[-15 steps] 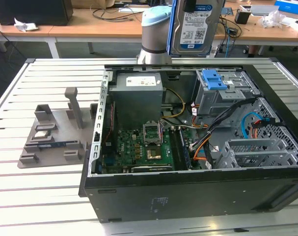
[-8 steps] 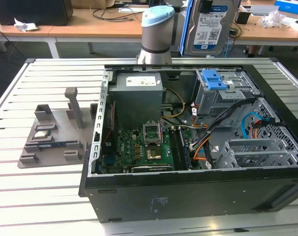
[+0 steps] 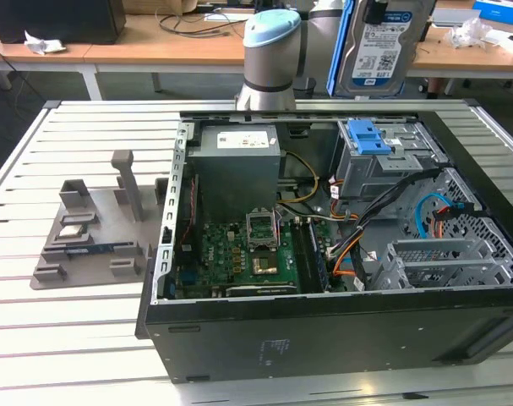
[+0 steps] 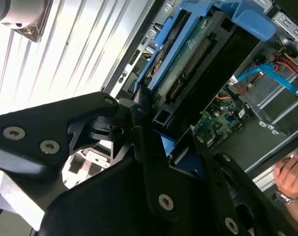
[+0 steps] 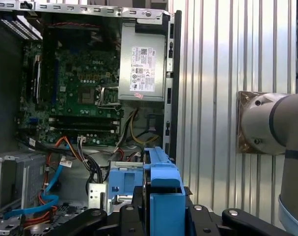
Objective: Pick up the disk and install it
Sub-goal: 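Pick up the disk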
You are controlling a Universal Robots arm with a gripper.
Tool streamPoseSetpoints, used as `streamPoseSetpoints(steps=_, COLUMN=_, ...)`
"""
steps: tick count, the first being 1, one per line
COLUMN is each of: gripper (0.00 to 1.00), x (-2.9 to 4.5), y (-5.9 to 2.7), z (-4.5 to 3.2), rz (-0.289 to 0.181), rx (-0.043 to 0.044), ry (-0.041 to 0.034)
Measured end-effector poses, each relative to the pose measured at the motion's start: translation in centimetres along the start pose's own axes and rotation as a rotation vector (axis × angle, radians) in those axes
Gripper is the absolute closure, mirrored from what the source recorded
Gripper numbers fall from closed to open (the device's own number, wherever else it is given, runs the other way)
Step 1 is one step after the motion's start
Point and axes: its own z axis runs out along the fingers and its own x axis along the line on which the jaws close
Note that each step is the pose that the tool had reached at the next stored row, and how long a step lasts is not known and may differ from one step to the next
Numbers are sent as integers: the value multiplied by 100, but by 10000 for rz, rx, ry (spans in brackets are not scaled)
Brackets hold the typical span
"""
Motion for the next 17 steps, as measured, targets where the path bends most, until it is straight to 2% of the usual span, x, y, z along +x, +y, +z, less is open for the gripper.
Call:
streamPoseSetpoints(steps=4, gripper=64, x=119, y=-1, z=-2, rz=1, rx=1, ry=-1)
streamPoseSetpoints(steps=9, gripper=64, x=367, y=-2, z=-8, rz=0, rx=0, ry=-1)
streamPoseSetpoints(steps=17, gripper=64, x=588, y=-19, z=-13, rz=1, rx=-1, ry=-1)
